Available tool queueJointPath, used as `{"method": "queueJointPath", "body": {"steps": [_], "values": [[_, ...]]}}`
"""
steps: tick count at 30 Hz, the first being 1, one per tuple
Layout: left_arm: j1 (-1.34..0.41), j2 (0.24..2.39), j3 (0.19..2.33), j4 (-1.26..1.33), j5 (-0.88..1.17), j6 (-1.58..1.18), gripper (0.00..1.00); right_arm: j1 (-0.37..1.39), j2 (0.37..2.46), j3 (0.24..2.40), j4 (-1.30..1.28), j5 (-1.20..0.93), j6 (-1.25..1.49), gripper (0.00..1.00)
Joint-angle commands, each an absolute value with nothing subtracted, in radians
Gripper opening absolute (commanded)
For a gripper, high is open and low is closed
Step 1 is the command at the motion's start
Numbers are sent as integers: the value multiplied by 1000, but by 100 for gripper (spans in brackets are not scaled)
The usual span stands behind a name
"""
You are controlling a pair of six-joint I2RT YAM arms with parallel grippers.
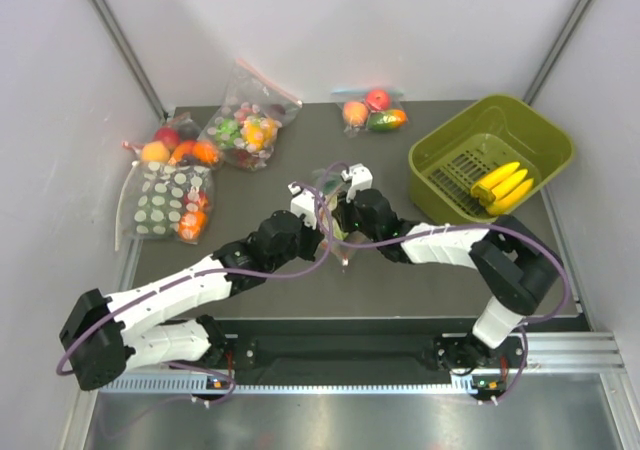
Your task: Open the zip-top bag and remove the fake food
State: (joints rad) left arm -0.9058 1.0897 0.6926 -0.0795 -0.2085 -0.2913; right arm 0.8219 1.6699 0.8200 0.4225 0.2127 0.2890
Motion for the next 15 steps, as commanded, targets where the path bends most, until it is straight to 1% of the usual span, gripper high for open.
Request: {"method": "queueJointPath", "body": {"steps": [1, 9, 15], "values": [[-890, 1120, 709, -23, -196, -314, 0, 854, 1557, 790, 313, 282, 279, 7], [-871, 1166, 722, -9, -190, -336, 0, 891, 1388, 735, 238, 405, 273, 5], [-848, 1178, 732, -9, -202, -342, 0, 899, 1293, 700, 184, 449, 275, 5]]}}
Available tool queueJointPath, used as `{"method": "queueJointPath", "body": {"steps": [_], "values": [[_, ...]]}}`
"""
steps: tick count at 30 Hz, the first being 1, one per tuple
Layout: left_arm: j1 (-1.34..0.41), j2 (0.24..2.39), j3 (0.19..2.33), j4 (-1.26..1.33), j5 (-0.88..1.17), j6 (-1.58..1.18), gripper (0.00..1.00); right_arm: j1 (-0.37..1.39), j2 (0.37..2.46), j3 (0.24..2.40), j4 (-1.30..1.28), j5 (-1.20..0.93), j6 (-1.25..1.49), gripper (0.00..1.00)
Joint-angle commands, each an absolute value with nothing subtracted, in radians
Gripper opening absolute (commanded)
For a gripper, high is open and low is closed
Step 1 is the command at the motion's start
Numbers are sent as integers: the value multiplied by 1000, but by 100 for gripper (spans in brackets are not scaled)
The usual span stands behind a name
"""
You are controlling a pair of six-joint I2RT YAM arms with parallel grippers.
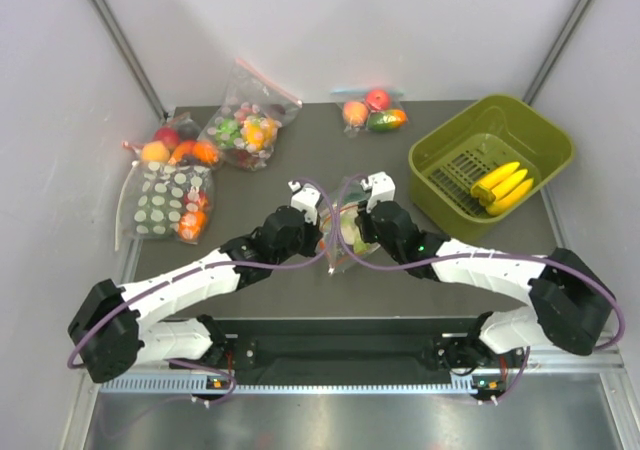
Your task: Open the zip-top bag and remove the fake food
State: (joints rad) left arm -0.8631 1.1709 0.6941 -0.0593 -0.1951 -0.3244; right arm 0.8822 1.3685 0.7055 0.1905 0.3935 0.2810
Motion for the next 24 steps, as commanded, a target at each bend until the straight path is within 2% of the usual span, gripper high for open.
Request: {"method": "queueJointPath", "body": {"steps": [1, 15, 24], "values": [[-845, 1180, 732, -9, -201, -345, 0, 897, 1281, 695, 172, 451, 273, 5], [-802, 1226, 744, -9, -181, -345, 0, 913, 1036, 615, 74, 359, 256, 4], [-796, 1282, 752, 43, -150, -347, 0, 913, 946, 540, 182, 209, 298, 4]]}}
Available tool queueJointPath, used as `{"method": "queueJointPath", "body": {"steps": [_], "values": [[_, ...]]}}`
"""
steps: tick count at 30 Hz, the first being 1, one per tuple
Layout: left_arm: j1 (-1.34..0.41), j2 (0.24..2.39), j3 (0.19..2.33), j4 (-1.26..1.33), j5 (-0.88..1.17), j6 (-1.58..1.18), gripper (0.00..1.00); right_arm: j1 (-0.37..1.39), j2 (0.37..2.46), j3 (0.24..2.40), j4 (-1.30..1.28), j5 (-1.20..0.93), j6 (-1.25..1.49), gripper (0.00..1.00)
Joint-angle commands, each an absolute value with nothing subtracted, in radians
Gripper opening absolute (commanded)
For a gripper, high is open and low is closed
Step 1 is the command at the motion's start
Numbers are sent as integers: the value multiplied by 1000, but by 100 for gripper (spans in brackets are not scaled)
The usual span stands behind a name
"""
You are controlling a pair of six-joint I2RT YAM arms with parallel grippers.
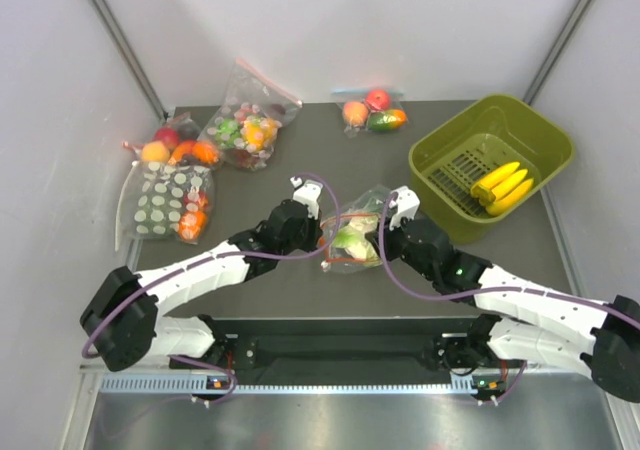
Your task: Open the zip-top bag and remove the fake food
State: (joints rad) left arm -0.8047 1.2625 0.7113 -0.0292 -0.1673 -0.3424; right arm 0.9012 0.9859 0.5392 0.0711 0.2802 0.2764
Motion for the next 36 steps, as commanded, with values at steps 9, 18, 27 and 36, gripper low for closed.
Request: {"method": "queueJointPath", "body": {"steps": [9, 18, 27, 36], "values": [[-796, 1295, 752, 69, -83, -339, 0, 925, 965, 525, 288, 80, 327, 4], [-798, 1275, 719, 69, -78, -325, 0, 931, 947, 492, 425, 3, 328, 4], [-796, 1285, 695, 80, -78, -331, 0, 931, 851, 499, 430, 46, 322, 4], [-796, 1273, 677, 78, -78, -330, 0, 930, 831, 522, 417, 140, 293, 3]]}}
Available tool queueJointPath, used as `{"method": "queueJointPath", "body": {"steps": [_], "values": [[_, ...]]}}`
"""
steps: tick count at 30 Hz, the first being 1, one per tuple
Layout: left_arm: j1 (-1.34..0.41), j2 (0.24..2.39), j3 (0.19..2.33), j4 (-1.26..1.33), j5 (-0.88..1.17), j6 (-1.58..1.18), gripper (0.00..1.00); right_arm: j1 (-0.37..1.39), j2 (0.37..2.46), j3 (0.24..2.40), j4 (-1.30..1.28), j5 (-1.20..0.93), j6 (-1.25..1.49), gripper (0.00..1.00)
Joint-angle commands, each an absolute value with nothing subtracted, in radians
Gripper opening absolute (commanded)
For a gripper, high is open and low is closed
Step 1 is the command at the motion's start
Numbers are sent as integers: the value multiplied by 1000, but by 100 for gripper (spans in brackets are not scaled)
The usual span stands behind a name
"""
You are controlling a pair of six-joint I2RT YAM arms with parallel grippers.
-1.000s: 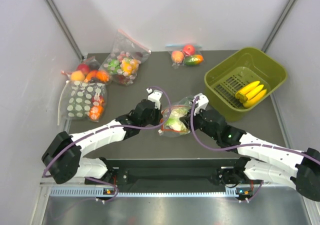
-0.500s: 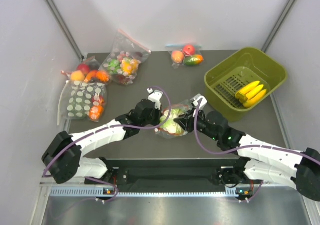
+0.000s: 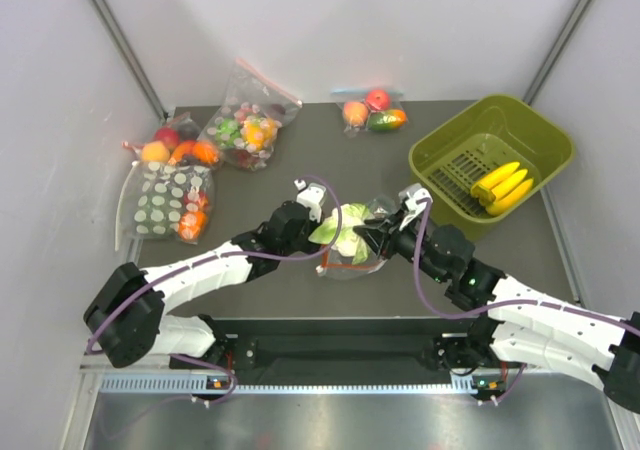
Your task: Open the zip-top bag and remove the fake food
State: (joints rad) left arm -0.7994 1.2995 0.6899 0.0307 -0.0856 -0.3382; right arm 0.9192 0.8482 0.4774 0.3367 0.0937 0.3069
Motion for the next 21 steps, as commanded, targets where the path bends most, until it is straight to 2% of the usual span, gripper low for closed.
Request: {"method": "queueJointPath", "body": {"steps": [1, 21], "values": [[-798, 1267, 675, 77, -81, -328, 0, 931, 828, 526, 408, 152, 284, 3], [-796, 1258, 660, 46, -153, -310, 0, 882, 657, 675, 48, 403, 132, 3]]}}
